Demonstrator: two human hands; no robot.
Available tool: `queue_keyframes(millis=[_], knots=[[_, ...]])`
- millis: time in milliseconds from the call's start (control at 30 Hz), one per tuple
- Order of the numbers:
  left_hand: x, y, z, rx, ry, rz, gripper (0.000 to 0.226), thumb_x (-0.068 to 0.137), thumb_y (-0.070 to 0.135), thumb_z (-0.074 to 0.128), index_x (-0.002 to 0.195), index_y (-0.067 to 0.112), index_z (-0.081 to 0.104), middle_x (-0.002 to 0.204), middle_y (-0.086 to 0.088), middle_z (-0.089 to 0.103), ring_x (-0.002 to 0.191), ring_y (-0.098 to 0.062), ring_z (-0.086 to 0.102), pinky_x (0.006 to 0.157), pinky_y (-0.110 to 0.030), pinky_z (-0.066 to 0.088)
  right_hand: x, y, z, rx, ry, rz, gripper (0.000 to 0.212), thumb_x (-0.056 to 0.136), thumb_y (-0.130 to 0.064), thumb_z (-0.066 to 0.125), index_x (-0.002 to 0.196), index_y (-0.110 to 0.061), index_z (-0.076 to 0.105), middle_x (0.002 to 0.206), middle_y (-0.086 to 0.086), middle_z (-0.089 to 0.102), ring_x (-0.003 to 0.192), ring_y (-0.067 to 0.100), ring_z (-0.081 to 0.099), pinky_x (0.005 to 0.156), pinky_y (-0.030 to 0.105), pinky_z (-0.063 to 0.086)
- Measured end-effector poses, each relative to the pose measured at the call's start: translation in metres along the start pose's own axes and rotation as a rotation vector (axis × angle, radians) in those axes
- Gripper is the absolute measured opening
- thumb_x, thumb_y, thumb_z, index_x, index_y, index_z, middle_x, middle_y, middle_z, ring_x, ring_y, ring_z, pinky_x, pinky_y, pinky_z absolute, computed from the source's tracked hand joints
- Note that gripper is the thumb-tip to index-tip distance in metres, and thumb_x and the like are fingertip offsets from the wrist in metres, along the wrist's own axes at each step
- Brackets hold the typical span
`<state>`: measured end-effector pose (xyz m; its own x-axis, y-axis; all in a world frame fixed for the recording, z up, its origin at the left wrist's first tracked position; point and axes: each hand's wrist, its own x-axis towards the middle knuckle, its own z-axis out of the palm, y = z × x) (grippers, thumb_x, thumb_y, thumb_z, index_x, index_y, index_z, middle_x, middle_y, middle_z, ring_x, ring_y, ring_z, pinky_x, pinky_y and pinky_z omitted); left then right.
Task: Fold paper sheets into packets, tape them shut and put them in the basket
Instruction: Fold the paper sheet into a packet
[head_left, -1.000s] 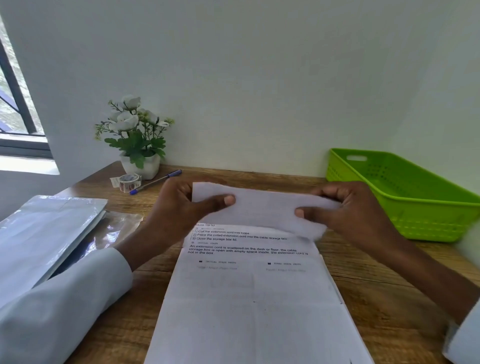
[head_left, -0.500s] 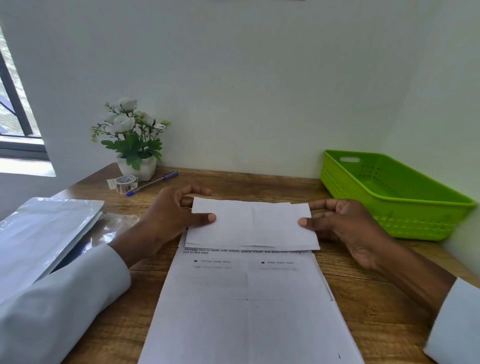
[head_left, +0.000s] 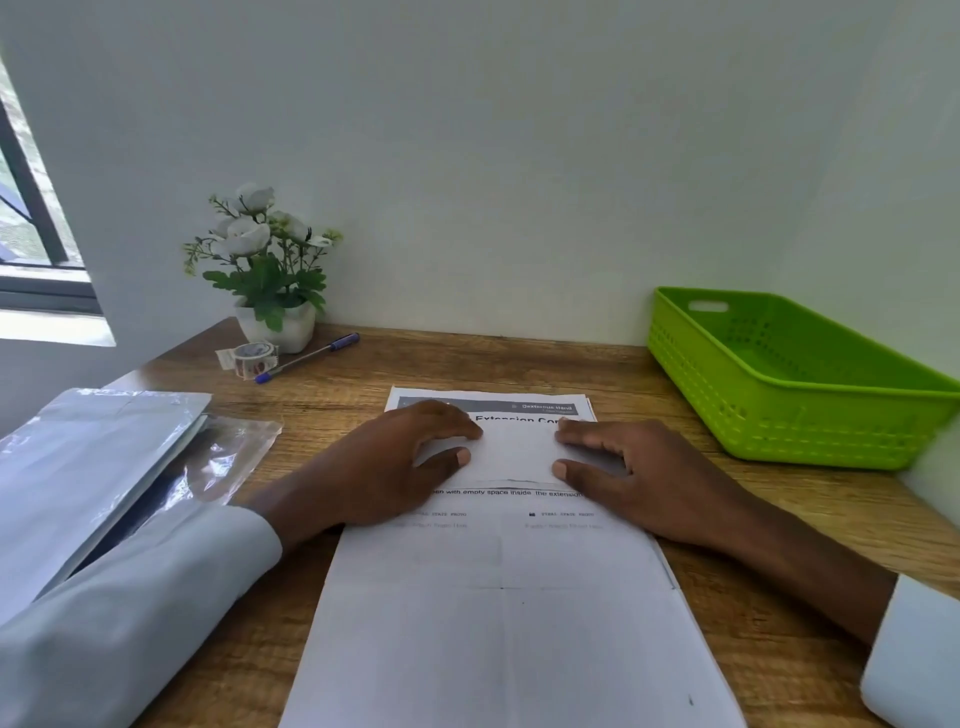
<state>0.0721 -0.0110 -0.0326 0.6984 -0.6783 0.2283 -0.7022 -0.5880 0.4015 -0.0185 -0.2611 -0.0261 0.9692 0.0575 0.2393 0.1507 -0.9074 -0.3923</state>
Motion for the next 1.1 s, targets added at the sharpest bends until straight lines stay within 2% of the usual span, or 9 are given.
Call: queue_keyframes(millis=[233,367,467,567,667,800,933,1000,1100], knots=[[0.000,-0.001,-0.001,0.002,-0.058,-0.030,0.037,0.097,0.041,0.050,0.134,0.039,0.052,0.145,0.020,0.046,0.132,-0.004,0.042,0.109,-0.026,0.035,0.000,-0.001,0.001,-0.046,-0.053,0.013,0.055,0.090,-0.052,0.058,0.139,-0.028,0.054,0.147,-0.019,0.045,0.134,-0.001,0.043,0.112,0.021,0.032],[0.001,0.006,-0.011,0.086,-0.078,-0.037,0.039,0.094,0.046,0.053,0.132,0.037,0.053,0.143,0.018,0.048,0.130,-0.006,0.044,0.103,-0.023,0.035,0.005,-0.022,-0.004,-0.013,0.018,-0.027,0.051,0.085,-0.053,0.064,0.131,-0.028,0.062,0.139,-0.018,0.055,0.126,-0.001,0.050,0.102,0.017,0.037],[-0.002,0.017,-0.027,0.203,-0.078,-0.002,0.042,0.091,0.050,0.056,0.131,0.036,0.055,0.139,0.014,0.054,0.125,-0.010,0.049,0.100,-0.029,0.042,0.015,-0.052,-0.010,-0.015,0.070,-0.107,0.045,0.084,-0.052,0.066,0.122,-0.029,0.067,0.127,-0.017,0.065,0.113,0.004,0.060,0.095,0.024,0.046],[-0.014,0.023,-0.049,0.246,0.051,0.037,0.030,0.092,0.044,0.059,0.120,0.035,0.062,0.125,0.012,0.064,0.114,-0.013,0.057,0.091,-0.037,0.050,0.035,-0.089,-0.009,0.076,0.049,-0.220,0.031,0.085,-0.048,0.066,0.113,-0.035,0.072,0.114,-0.019,0.071,0.101,0.000,0.064,0.085,0.023,0.049],[-0.035,0.016,-0.066,0.217,0.225,0.056,0.014,0.090,0.034,0.061,0.104,0.034,0.063,0.106,0.012,0.071,0.096,-0.012,0.064,0.078,-0.037,0.054,0.060,-0.121,0.003,0.225,0.011,-0.307,0.010,0.085,-0.035,0.069,0.093,-0.039,0.074,0.095,-0.020,0.075,0.093,-0.004,0.067,0.089,0.032,0.054],[-0.074,-0.009,-0.086,0.175,0.355,-0.042,0.012,0.085,0.035,0.067,0.097,0.033,0.065,0.096,0.011,0.073,0.084,-0.009,0.066,0.070,-0.035,0.056,0.088,-0.166,0.032,0.357,-0.055,-0.368,0.032,0.079,-0.047,0.066,0.104,-0.031,0.075,0.097,-0.015,0.076,0.093,0.002,0.070,0.088,0.040,0.056],[-0.118,-0.045,-0.104,0.230,0.473,-0.271,0.032,0.082,0.051,0.069,0.106,0.031,0.070,0.104,0.013,0.072,0.093,-0.006,0.067,0.078,-0.032,0.056,0.113,-0.200,0.068,0.351,-0.106,-0.379,0.036,0.083,-0.046,0.069,0.110,-0.023,0.073,0.106,-0.012,0.074,0.096,0.003,0.069,0.088,0.032,0.057],[-0.138,-0.061,-0.107,0.277,0.511,-0.412,0.053,0.080,0.066,0.061,0.123,0.036,0.060,0.116,0.013,0.069,0.103,-0.011,0.065,0.085,-0.032,0.054,0.123,-0.213,0.081,0.327,-0.102,-0.355,0.035,0.084,-0.041,0.071,0.110,-0.018,0.073,0.107,-0.007,0.074,0.096,0.007,0.068,0.086,0.029,0.056],[-0.158,-0.081,-0.106,0.389,0.466,-0.633,0.087,0.071,0.085,0.046,0.143,0.038,0.036,0.139,0.009,0.055,0.120,-0.019,0.057,0.090,-0.035,0.049,0.133,-0.226,0.094,0.324,-0.113,-0.281,0.026,0.085,-0.035,0.071,0.100,-0.013,0.072,0.099,0.003,0.074,0.093,0.017,0.069,0.086,0.040,0.056]])
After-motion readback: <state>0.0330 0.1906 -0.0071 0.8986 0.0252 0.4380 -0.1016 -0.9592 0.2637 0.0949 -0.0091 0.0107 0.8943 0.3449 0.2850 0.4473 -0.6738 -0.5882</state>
